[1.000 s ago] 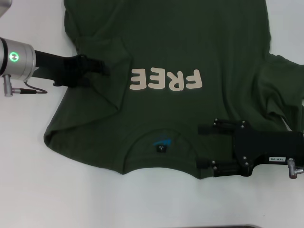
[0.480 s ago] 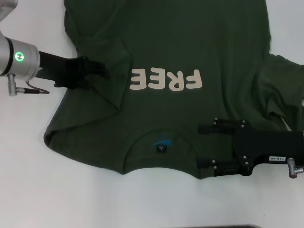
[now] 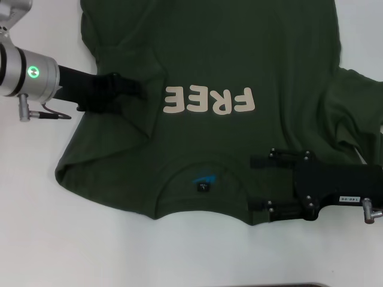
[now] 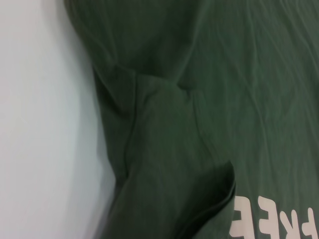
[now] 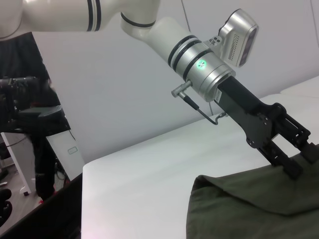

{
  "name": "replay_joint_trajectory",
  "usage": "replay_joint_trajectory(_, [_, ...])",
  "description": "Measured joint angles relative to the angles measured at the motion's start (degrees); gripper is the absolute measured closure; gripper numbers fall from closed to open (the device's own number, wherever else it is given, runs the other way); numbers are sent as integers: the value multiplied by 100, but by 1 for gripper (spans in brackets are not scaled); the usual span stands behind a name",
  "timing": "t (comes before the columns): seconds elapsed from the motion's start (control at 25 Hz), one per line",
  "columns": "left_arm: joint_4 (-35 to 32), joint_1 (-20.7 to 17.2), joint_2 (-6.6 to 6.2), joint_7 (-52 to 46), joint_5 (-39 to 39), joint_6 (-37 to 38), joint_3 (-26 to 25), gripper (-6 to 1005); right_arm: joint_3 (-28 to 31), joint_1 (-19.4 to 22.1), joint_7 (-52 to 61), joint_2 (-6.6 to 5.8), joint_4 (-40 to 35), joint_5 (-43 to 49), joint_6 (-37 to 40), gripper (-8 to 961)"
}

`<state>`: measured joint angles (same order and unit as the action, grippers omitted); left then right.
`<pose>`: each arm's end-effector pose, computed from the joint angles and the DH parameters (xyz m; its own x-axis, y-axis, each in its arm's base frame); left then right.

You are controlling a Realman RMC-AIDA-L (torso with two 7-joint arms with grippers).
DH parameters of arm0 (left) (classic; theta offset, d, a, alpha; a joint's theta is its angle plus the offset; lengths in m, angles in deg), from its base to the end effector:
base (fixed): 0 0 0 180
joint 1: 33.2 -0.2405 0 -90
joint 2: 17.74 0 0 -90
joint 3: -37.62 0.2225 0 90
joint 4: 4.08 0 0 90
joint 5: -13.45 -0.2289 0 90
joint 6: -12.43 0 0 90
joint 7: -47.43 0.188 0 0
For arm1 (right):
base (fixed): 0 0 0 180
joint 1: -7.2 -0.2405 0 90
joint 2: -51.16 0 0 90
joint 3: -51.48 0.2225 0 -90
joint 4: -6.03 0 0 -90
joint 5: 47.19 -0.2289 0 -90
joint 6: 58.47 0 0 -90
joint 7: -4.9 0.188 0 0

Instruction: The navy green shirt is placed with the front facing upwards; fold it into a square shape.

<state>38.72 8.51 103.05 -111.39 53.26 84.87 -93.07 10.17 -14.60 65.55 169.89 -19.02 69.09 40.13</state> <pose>-0.2303 0.4000 -0.0512 0.0852 0.9561 0.2804 0.9909 -0.0519 -0.1243 0.2630 0.2475 -0.0602 0.7738 -0.3280 -0.5419 -0.3766 -0.9261 0.0227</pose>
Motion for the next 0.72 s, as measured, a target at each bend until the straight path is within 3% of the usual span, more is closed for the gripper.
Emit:
replay_joint_trajectory(0.32, [26, 33, 21, -2, 0, 4, 19, 263, 1, 0, 0, 0, 0, 0, -48, 79])
replay_joint_trajectory(0.72, [48, 67, -91, -416, -376, -128, 53, 263, 53, 0, 0, 0, 0, 0, -74, 79])
